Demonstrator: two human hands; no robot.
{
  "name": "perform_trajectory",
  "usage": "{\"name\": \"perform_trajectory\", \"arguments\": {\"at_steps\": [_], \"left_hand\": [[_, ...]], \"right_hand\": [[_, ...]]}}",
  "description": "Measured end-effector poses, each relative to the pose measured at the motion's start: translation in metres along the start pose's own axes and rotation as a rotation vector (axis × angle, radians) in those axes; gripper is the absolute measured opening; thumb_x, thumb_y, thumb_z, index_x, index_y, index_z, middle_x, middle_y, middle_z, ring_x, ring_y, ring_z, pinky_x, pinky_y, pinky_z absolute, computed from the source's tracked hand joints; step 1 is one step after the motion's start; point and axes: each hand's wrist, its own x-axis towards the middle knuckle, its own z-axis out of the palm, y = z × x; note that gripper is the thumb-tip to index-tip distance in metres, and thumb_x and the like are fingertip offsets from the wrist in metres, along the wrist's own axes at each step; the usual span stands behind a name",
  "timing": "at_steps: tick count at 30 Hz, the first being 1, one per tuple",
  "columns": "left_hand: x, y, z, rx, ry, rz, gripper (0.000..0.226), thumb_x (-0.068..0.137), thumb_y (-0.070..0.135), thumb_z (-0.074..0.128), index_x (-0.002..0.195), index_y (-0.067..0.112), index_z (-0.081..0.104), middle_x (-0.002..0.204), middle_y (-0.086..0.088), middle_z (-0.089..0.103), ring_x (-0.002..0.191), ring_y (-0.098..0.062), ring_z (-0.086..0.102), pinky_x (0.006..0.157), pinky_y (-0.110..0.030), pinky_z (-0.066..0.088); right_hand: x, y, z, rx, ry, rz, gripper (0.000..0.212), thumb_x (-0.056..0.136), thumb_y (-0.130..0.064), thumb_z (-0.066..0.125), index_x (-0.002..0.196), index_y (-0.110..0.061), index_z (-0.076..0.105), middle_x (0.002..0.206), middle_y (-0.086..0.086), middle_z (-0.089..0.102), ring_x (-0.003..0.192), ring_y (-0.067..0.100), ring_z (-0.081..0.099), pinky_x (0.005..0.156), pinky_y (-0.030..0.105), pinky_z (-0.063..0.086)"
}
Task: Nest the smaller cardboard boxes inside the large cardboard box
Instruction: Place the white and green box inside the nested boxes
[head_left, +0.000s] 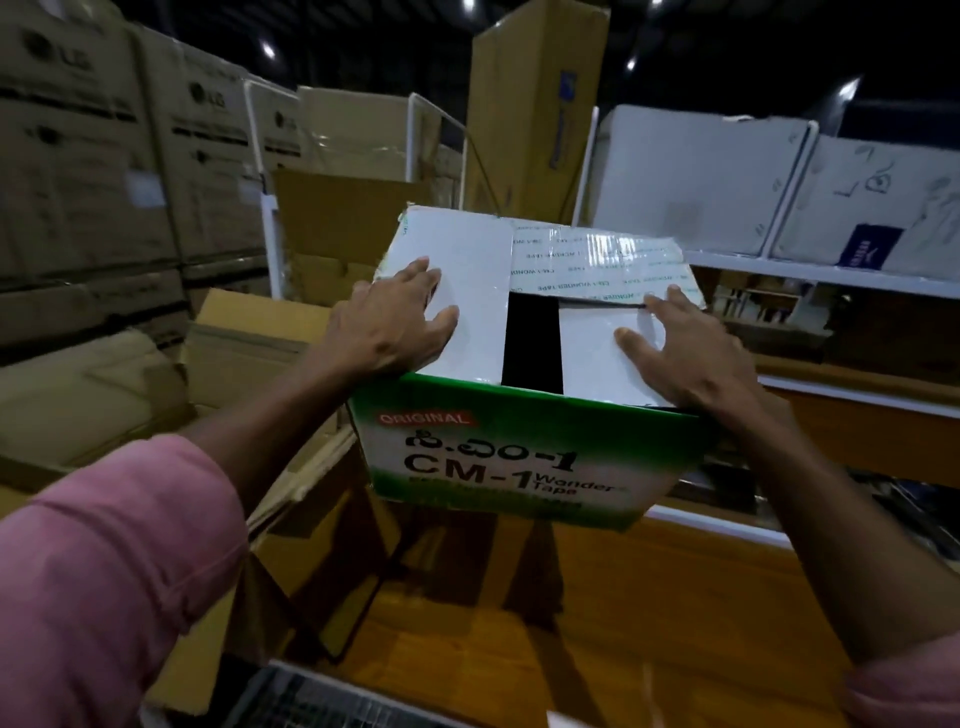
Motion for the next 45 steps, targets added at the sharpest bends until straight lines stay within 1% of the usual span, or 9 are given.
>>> {"name": "perform_trajectory", "arguments": {"at_steps": [5,10,16,21,24,28,35,41,45], "left_hand": [[-0.001,-0.067,-0.05,0.014,0.044,-0.016,0.091,0.083,0.075,0.021,0.158,0.024,0.031,0.169,0.006,0.017,0.144,-0.038,0.038,0.112,-0.063,0.034],[-0.002,-0.148,-0.107,0.065,0.129,0.026,0.064,0.099,0.054,0.039,0.15,0.015,0.042,0.163,-0.004,0.032,0.137,-0.037,0.044,0.11,-0.057,0.034],[0.014,-0.235,-0.154,-0.007,0.113,0.051,0.058,0.091,0.059,0.039,0.131,0.019,0.053,0.114,-0.007,0.062,0.099,-0.03,0.059,0.087,-0.049,0.05],[0.024,-0.262,-0.157,-0.067,0.118,0.096,0.054,0.095,0.054,0.043,0.134,0.018,0.054,0.123,-0.012,0.063,0.099,-0.029,0.057,0.095,-0.055,0.047],[0.025,-0.273,-0.154,-0.069,0.137,0.101,0.054,0.099,0.049,0.045,0.14,0.015,0.051,0.137,-0.013,0.059,0.116,-0.033,0.057,0.091,-0.044,0.04],[0.017,-0.28,-0.147,-0.072,0.153,0.088,0.056,0.1,0.048,0.047,0.146,0.017,0.048,0.143,-0.01,0.056,0.121,-0.031,0.056,0.099,-0.048,0.042],[0.011,-0.269,-0.127,-0.069,0.134,0.062,0.052,0.098,0.05,0.046,0.139,0.018,0.052,0.128,-0.011,0.062,0.1,-0.027,0.056,0.081,-0.043,0.043],[0.014,-0.227,-0.1,-0.132,0.083,0.091,0.068,0.092,0.058,0.041,0.149,0.022,0.046,0.158,-0.001,0.043,0.131,-0.038,0.052,0.105,-0.058,0.044],[0.02,-0.174,-0.076,-0.169,0.033,0.119,0.073,0.088,0.062,0.037,0.15,0.025,0.045,0.164,0.007,0.031,0.137,-0.039,0.046,0.106,-0.06,0.041]], "right_hand": [[0.022,-0.085,-0.005,-0.028,0.049,-0.043,0.074,0.098,-0.067,0.042,0.16,-0.028,0.029,0.171,0.0,0.015,0.151,0.034,0.03,0.112,0.062,0.033],[0.039,-0.188,-0.001,-0.025,0.125,-0.084,0.075,0.098,-0.068,0.042,0.159,-0.024,0.032,0.17,0.006,0.018,0.149,0.038,0.031,0.114,0.063,0.031],[0.051,-0.277,0.002,-0.058,0.133,-0.02,0.076,0.098,-0.067,0.044,0.157,-0.021,0.035,0.168,0.009,0.023,0.147,0.041,0.035,0.116,0.06,0.033],[0.053,-0.301,0.0,-0.106,0.148,0.023,0.076,0.097,-0.068,0.044,0.155,-0.02,0.038,0.167,0.011,0.027,0.144,0.043,0.038,0.114,0.061,0.035],[0.057,-0.31,0.002,-0.114,0.166,0.012,0.075,0.097,-0.067,0.045,0.156,-0.021,0.037,0.167,0.01,0.027,0.144,0.042,0.038,0.113,0.061,0.036],[0.063,-0.314,0.013,-0.094,0.148,0.001,0.074,0.097,-0.067,0.045,0.156,-0.022,0.038,0.167,0.009,0.028,0.142,0.043,0.04,0.112,0.062,0.037],[0.057,-0.295,0.028,-0.049,0.098,0.006,0.076,0.094,-0.07,0.043,0.153,-0.022,0.041,0.161,0.01,0.038,0.136,0.042,0.047,0.106,0.063,0.042],[0.031,-0.251,0.015,-0.059,0.117,0.048,0.068,0.099,-0.061,0.049,0.154,-0.022,0.041,0.166,0.009,0.029,0.144,0.04,0.039,0.113,0.062,0.035],[0.007,-0.199,-0.005,-0.093,0.132,0.124,0.066,0.098,-0.06,0.05,0.154,-0.025,0.041,0.167,0.005,0.028,0.145,0.04,0.037,0.114,0.061,0.034]]}}
